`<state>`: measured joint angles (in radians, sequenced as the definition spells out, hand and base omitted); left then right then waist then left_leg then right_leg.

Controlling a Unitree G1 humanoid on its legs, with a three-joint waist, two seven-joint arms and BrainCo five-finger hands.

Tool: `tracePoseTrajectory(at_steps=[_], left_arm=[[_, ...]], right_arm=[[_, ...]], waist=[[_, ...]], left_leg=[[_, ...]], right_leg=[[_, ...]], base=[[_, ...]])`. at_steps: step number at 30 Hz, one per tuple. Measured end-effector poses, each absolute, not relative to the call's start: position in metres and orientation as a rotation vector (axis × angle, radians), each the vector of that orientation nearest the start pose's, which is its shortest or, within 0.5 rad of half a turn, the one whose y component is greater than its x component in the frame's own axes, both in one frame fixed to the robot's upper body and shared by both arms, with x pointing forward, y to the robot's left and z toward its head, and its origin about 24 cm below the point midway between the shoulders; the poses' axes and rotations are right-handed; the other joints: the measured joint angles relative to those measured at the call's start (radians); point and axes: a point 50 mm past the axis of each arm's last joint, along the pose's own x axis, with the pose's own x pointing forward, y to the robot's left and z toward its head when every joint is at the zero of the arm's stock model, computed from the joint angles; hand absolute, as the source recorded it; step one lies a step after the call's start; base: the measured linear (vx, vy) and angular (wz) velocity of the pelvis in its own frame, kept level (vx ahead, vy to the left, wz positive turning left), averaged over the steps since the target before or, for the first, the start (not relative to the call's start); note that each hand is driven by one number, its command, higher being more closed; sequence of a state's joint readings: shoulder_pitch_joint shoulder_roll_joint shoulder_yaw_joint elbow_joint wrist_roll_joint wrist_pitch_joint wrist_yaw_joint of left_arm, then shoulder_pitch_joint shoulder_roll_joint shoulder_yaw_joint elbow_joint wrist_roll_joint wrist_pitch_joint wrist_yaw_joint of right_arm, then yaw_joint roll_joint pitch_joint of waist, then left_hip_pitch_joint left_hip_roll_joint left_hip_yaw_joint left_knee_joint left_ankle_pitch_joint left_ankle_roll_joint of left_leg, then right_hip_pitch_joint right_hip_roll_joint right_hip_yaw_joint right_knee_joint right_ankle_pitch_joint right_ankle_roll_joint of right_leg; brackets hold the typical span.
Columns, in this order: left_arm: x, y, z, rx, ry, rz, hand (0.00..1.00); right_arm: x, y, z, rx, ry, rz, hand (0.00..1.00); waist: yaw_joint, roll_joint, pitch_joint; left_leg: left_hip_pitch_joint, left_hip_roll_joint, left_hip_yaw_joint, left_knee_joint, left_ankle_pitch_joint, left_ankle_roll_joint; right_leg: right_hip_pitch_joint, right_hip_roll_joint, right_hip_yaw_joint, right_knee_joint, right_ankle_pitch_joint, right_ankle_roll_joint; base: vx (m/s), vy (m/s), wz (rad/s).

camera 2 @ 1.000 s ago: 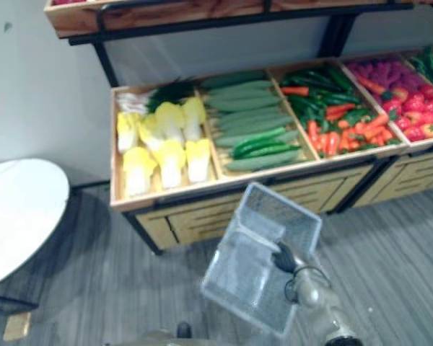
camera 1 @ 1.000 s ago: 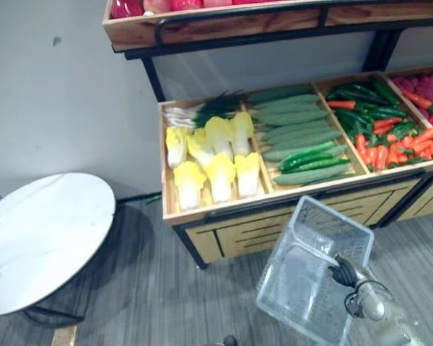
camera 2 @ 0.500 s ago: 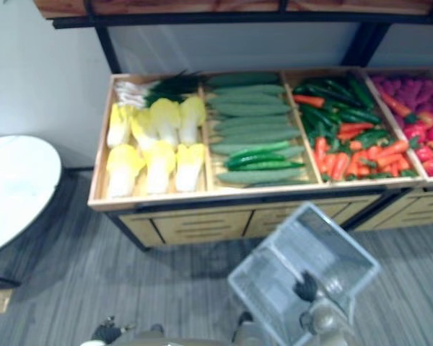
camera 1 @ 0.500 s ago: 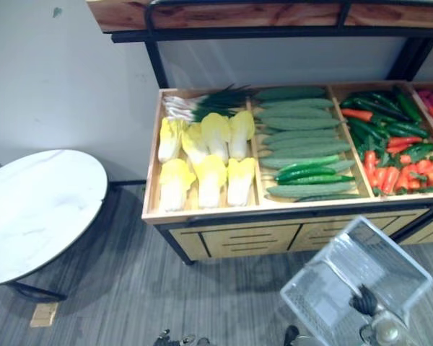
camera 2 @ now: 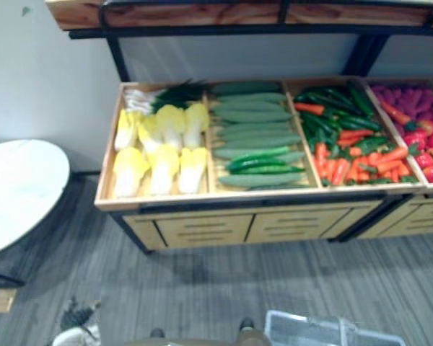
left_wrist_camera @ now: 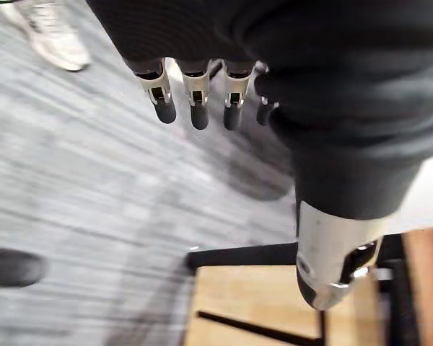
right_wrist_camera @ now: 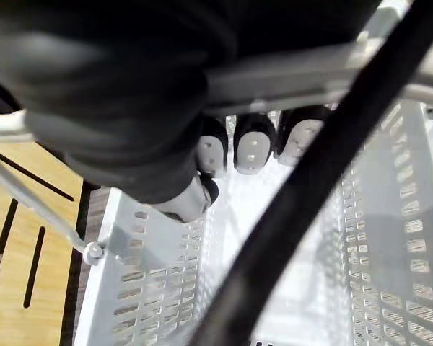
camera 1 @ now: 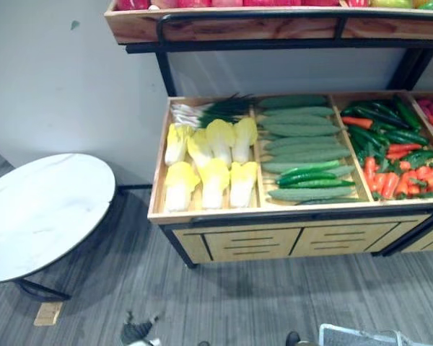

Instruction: Pick vegetable in the basket

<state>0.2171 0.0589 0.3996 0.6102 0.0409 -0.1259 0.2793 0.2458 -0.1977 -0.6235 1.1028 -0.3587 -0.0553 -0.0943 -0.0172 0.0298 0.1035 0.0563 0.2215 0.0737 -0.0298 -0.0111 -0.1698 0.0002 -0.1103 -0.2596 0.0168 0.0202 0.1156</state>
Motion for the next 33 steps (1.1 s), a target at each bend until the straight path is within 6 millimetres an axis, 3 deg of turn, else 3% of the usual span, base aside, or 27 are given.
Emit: tracePoseTrajectory(at_steps=[3, 5, 9, 12, 18, 21, 24, 27, 29, 33], left_arm=[[0.124, 0.27, -0.079, 0.138, 0.521, 0.774, 0.0], [0.143, 0.266, -0.051, 0.137, 0.361, 0.807, 0.0], [0.164, 0.258, -0.011, 0.146, 0.148, 0.81, 0.0], [0.171, 0.256, 0.008, 0.178, 0.051, 0.821, 0.0], [0.185, 0.26, 0.019, 0.192, -0.002, 0.858, 0.0], [0.202, 0.279, 0.017, 0.232, 0.027, 0.901, 0.0], [0.213, 0.311, 0.015, 0.265, 0.085, 0.994, 0.0], [0.229, 0.342, 0.029, 0.214, 0.083, 1.097, 0.0], [0.237, 0.354, 0.036, 0.197, 0.095, 1.127, 0.0], [0.242, 0.374, 0.051, 0.171, 0.087, 1.196, 0.0]], right_arm=[[-0.013, -0.293, -0.146, -0.235, 1.283, -0.608, 1.0], [-0.019, -0.29, -0.146, -0.236, 1.288, -0.617, 1.0], [-0.018, -0.29, -0.144, -0.272, 1.28, -0.594, 1.0], [-0.016, -0.289, -0.145, -0.279, 1.28, -0.579, 1.0], [-0.001, -0.289, -0.146, -0.31, 1.256, -0.528, 1.0], [0.011, -0.291, -0.145, -0.353, 1.239, -0.476, 1.0], [0.031, -0.292, -0.144, -0.387, 1.2, -0.415, 1.0], [0.059, -0.287, -0.142, -0.421, 1.134, -0.356, 1.0], [0.07, -0.288, -0.14, -0.436, 1.101, -0.34, 1.0], [0.085, -0.295, -0.134, -0.461, 1.06, -0.344, 1.0]], waist=[[0.0, -0.001, -0.012], [-0.002, 0.001, -0.025], [-0.006, 0.002, -0.033], [-0.008, 0.011, -0.051], [-0.009, 0.013, -0.055], [-0.011, 0.011, -0.054], [-0.034, 0.003, -0.043], [-0.036, -0.032, -0.007], [-0.036, -0.04, 0.016], [-0.036, -0.024, 0.069]], left_leg=[[0.001, -0.002, 0.013, 0.001, -0.003, 0.0], [0.002, -0.002, 0.036, 0.001, -0.001, 0.003], [0.022, 0.002, 0.078, -0.004, -0.001, 0.003], [0.043, 0.005, 0.109, -0.008, -0.014, 0.001], [0.07, 0.012, 0.168, -0.016, -0.029, -0.001], [0.071, 0.012, 0.192, -0.018, -0.026, -0.006], [0.069, 0.01, 0.201, -0.019, -0.027, -0.005], [0.038, 0.006, 0.203, -0.01, -0.028, -0.004], [0.012, 0.0, 0.201, -0.001, -0.027, -0.004], [-0.004, -0.011, 0.207, 0.0, -0.027, -0.003]], right_leg=[[0.017, 0.001, 0.0, -0.035, 0.005, 0.005], [0.022, 0.0, 0.008, -0.051, 0.005, 0.005], [0.021, 0.003, 0.036, -0.053, 0.005, 0.006], [0.018, 0.008, 0.064, -0.053, 0.015, 0.004], [0.006, 0.028, 0.124, -0.072, 0.056, -0.001], [-0.011, 0.032, 0.15, -0.072, 0.062, -0.002], [-0.019, 0.033, 0.16, -0.074, 0.068, -0.002], [-0.057, 0.03, 0.166, -0.076, 0.08, -0.004], [-0.082, 0.024, 0.171, -0.076, 0.086, -0.001], [-0.104, 0.015, 0.183, -0.074, 0.088, 0.002]], base=[[-0.06, 0.022, -0.07], [-0.03, 0.014, -0.06], [0.01, 0.008, -0.17], [0.07, 0.009, -0.27], [0.09, 0.005, -0.32], [0.07, 0.017, -0.23], [0.04, 0.014, -0.11], [-0.01, -0.001, -0.07], [0.0, 0.0, 0.0], [0.0, 0.005, -0.05]])
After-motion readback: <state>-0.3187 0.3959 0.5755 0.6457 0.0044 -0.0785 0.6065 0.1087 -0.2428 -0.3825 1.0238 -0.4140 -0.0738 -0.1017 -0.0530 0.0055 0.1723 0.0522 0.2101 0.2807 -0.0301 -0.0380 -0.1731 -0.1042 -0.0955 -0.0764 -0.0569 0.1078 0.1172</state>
